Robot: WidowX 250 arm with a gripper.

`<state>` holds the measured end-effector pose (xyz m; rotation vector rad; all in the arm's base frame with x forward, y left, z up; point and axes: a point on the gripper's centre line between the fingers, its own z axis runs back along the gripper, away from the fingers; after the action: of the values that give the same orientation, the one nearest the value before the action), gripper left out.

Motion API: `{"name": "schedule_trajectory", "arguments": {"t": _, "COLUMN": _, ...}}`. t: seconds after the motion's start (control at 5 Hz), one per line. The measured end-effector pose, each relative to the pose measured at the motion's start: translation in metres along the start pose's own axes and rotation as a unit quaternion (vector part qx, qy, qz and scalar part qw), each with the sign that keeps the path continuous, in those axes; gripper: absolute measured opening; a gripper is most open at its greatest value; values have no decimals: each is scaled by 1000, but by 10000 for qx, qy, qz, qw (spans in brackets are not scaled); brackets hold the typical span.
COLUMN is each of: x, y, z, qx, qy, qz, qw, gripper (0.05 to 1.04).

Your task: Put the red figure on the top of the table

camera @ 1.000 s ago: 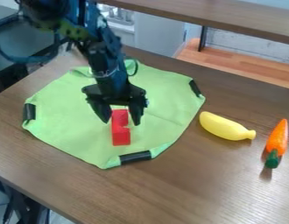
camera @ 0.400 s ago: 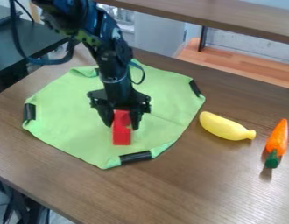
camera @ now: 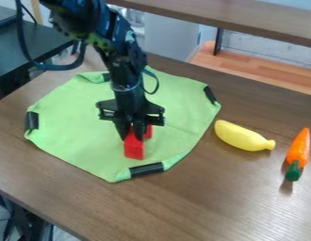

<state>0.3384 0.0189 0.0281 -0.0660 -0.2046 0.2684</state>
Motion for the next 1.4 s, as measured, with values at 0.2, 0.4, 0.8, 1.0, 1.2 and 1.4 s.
{"name": "schedule_trajectory", "arguments": {"t": 0.2, "x": -3, "y": -16, "z": 4, "qx": -123, "qy": 108, "qz": -166, "qw": 9997, "gripper": 247}}
{"name": "schedule_trajectory", "arguments": {"t": 0.4, "x": -7, "y": -40, "z": 22, "qx": -290, "qy": 43, "qz": -430, "qw": 9986, "gripper": 247}}
{"name": "schedule_trajectory", "arguments": {"t": 0.8, "x": -36, "y": -105, "z": 23, "qx": -455, "qy": 147, "qz": -1259, "qw": 9909, "gripper": 247}}
{"name": "schedule_trajectory", "arguments": {"t": 1.0, "x": -51, "y": -122, "z": 10, "qx": -400, "qy": 265, "qz": -1470, "qw": 9880, "gripper": 247}}
{"name": "schedule_trajectory", "arguments": {"t": 1.2, "x": -62, "y": -133, "z": -5, "qx": -320, "qy": 344, "qz": -1587, "qw": 9862, "gripper": 298}}
{"name": "schedule_trajectory", "arguments": {"t": 1.4, "x": -64, "y": -133, "z": -15, "qx": -221, "qy": 391, "qz": -1694, "qw": 9845, "gripper": 583}}
